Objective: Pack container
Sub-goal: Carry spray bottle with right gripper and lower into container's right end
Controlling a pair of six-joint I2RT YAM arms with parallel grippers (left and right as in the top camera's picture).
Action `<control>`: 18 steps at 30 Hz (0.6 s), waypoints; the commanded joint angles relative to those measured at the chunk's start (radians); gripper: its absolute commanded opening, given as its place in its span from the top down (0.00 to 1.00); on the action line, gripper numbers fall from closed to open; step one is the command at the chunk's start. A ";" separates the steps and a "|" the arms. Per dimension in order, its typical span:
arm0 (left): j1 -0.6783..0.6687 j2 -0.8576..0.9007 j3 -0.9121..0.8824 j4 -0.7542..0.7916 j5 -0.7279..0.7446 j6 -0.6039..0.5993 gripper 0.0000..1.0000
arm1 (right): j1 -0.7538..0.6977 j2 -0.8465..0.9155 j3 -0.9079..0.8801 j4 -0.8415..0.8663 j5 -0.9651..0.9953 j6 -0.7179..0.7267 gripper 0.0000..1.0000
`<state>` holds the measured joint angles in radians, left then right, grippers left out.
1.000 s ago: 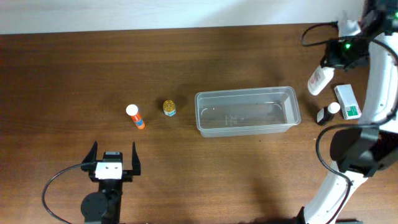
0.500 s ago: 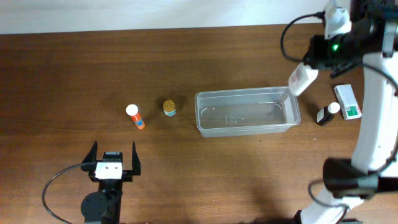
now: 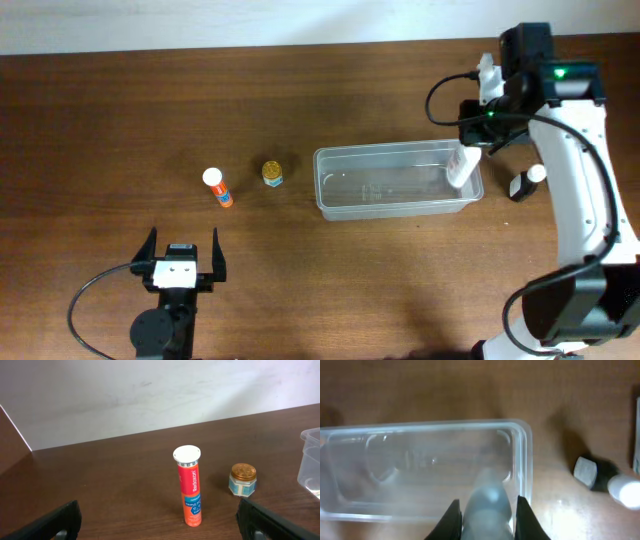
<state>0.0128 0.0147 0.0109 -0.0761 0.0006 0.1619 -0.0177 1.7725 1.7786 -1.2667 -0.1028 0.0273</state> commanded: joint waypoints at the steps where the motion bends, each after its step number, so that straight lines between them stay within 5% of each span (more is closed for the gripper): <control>1: 0.005 -0.007 -0.002 -0.007 0.011 0.012 0.01 | 0.005 -0.010 -0.100 0.099 0.010 0.012 0.86; 18: 0.005 -0.007 -0.002 -0.007 0.011 0.012 0.01 | 0.003 -0.010 -0.380 0.419 0.034 0.006 0.84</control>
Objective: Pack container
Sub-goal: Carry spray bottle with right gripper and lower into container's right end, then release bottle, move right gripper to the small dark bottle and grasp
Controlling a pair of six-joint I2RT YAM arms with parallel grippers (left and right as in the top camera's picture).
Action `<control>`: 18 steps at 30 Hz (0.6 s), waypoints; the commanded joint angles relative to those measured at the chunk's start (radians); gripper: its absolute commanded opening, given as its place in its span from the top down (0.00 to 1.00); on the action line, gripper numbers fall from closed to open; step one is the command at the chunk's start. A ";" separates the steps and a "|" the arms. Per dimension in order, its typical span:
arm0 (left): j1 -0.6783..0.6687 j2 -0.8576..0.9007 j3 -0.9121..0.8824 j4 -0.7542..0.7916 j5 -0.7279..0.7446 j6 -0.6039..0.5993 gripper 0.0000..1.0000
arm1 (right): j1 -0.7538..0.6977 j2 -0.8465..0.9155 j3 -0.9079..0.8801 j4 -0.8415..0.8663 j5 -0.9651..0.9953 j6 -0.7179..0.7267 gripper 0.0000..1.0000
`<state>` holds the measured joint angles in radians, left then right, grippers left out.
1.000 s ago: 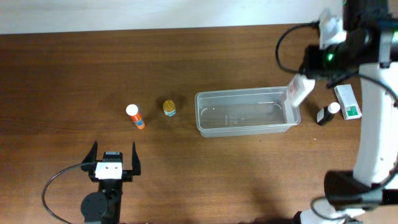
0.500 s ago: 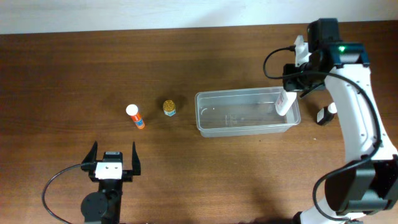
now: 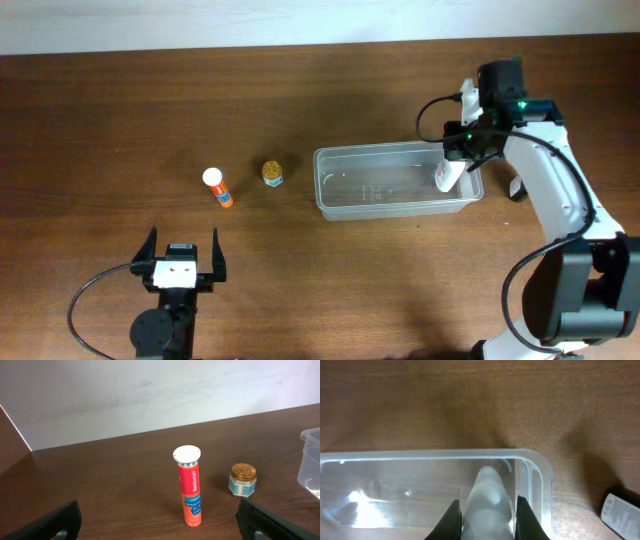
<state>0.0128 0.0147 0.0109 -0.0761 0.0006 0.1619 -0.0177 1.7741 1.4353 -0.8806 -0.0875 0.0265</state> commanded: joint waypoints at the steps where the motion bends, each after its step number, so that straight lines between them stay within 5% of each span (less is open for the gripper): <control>1: 0.005 -0.007 -0.002 -0.007 0.011 0.012 0.01 | 0.003 -0.012 -0.045 0.047 0.019 0.001 0.81; 18: 0.005 -0.007 -0.002 -0.007 0.011 0.012 0.01 | 0.004 -0.012 -0.047 0.089 0.021 -0.101 0.64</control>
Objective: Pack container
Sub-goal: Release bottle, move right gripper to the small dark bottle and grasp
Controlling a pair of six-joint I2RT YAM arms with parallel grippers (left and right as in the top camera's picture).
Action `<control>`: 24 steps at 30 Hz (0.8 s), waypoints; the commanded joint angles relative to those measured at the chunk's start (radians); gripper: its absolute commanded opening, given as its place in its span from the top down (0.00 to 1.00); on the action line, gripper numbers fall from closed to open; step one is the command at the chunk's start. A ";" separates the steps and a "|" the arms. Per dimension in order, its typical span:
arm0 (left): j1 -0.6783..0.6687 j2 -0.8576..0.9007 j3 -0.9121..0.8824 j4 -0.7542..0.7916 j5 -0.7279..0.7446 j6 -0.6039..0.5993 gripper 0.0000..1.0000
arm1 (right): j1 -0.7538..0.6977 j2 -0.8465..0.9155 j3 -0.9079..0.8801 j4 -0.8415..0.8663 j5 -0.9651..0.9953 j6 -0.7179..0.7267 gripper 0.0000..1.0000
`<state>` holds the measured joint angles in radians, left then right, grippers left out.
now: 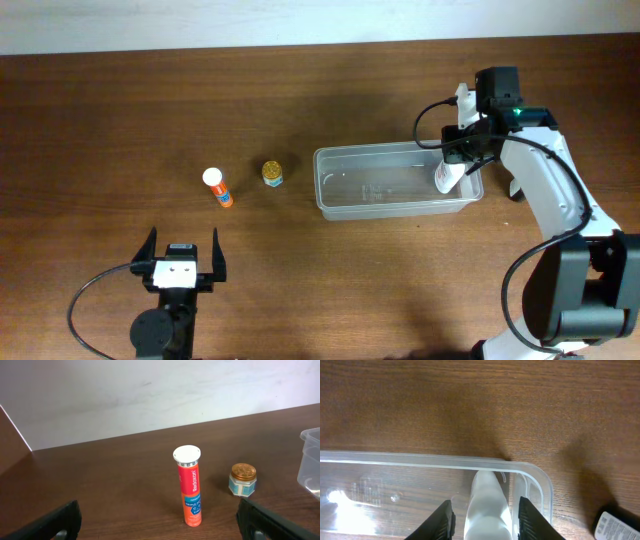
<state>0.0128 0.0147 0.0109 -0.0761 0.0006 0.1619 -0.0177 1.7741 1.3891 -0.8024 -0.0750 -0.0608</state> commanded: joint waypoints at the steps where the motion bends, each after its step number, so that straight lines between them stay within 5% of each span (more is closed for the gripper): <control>1: 0.005 -0.007 -0.002 -0.007 0.011 0.012 0.01 | 0.004 -0.012 -0.001 0.015 0.008 -0.014 0.64; 7: 0.005 -0.007 -0.002 -0.007 0.011 0.012 0.01 | 0.003 -0.018 0.098 -0.011 0.009 -0.013 0.53; 14: 0.005 -0.007 -0.002 -0.007 0.011 0.012 0.01 | -0.013 -0.033 0.487 -0.338 0.188 -0.009 0.38; 18: 0.005 -0.007 -0.002 -0.007 0.011 0.012 0.01 | -0.106 -0.042 0.638 -0.558 0.229 0.060 0.32; 24: 0.005 -0.007 -0.002 -0.007 0.011 0.012 0.01 | -0.311 -0.047 0.618 -0.718 0.160 0.036 0.27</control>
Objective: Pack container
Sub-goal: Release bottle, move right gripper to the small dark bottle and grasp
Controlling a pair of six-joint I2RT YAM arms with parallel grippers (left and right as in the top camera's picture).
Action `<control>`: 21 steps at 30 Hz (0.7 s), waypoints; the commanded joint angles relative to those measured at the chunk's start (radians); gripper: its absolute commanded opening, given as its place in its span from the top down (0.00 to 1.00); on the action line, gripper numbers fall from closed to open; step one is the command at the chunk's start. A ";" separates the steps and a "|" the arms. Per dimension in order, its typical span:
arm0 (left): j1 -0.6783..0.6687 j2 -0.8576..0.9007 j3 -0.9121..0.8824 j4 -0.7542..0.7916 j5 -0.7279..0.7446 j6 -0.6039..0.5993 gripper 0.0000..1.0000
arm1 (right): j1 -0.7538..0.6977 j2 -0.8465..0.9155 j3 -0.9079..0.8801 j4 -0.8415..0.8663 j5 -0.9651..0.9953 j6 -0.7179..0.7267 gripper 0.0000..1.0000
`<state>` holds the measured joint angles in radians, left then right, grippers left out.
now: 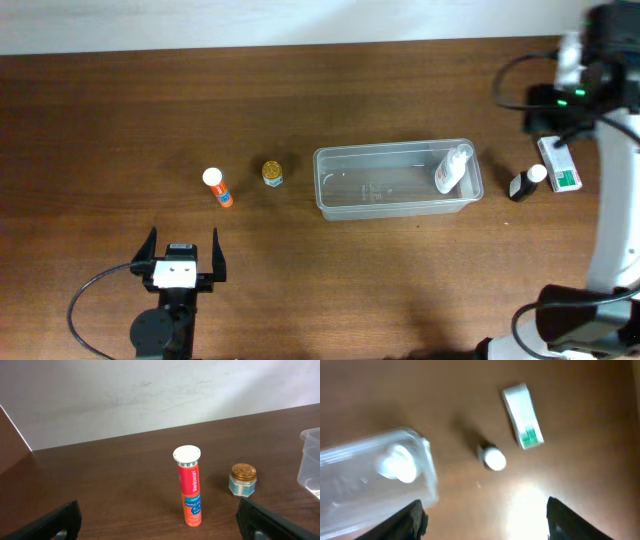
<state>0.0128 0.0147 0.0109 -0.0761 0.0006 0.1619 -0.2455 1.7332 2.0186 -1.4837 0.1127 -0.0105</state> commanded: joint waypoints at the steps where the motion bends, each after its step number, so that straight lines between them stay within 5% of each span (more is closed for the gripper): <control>1: 0.005 -0.007 -0.002 -0.007 0.011 0.012 0.01 | -0.103 -0.006 -0.019 -0.043 -0.055 -0.042 0.24; 3: 0.005 -0.007 -0.002 -0.007 0.011 0.012 0.01 | -0.159 -0.005 -0.055 -0.062 -0.156 -0.143 0.08; 21: 0.005 -0.007 -0.002 -0.007 0.011 0.012 0.01 | -0.193 0.077 -0.484 0.372 -0.208 -0.085 0.10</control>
<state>0.0128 0.0147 0.0109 -0.0761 0.0006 0.1619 -0.4446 1.7737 1.5631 -1.1408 -0.0803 -0.1154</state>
